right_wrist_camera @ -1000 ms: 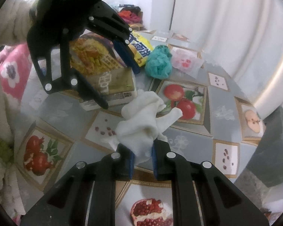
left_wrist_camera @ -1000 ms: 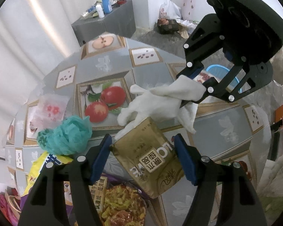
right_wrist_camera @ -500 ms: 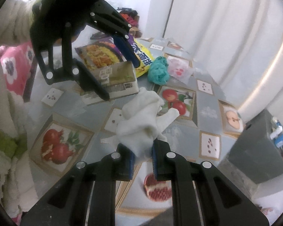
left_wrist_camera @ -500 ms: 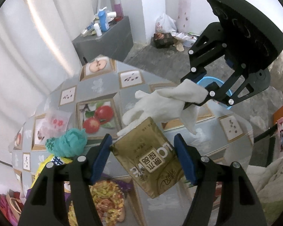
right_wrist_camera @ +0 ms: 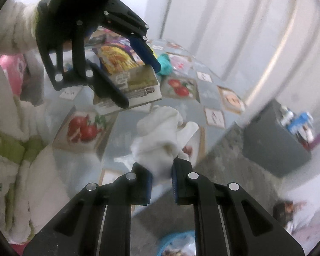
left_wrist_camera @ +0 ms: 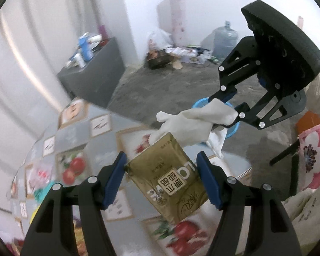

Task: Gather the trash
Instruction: 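Carry the packet with the left gripper while the right gripper carries the cloth to the wastebasket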

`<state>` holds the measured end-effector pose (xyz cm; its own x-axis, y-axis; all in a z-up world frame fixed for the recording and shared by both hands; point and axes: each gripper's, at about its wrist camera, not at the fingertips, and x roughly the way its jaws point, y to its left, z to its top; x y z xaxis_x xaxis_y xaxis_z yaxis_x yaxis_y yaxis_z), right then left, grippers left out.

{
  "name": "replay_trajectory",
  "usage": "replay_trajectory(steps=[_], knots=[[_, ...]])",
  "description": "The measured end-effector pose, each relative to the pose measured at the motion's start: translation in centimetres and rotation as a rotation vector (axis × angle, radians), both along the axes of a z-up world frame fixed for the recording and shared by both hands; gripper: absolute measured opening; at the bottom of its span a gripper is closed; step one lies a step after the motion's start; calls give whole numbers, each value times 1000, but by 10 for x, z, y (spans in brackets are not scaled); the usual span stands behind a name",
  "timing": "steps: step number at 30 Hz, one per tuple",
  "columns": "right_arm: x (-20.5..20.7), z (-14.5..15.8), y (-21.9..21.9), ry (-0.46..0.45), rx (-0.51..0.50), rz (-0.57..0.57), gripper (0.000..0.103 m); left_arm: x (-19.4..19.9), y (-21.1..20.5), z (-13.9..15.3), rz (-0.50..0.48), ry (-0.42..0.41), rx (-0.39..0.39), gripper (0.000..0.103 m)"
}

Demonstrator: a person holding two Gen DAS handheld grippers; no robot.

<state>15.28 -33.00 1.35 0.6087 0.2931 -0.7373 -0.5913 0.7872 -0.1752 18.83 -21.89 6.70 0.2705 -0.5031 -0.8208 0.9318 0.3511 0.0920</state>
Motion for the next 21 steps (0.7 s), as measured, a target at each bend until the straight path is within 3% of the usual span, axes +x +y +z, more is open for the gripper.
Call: replay_trajectory(steps=[11, 21], knots=[[-79, -42, -102, 76, 28, -368, 13, -47, -127, -31, -194, 54, -20, 66], [-87, -115, -171, 165, 72, -618, 13, -74, -241, -100, -351, 102, 25, 66]])
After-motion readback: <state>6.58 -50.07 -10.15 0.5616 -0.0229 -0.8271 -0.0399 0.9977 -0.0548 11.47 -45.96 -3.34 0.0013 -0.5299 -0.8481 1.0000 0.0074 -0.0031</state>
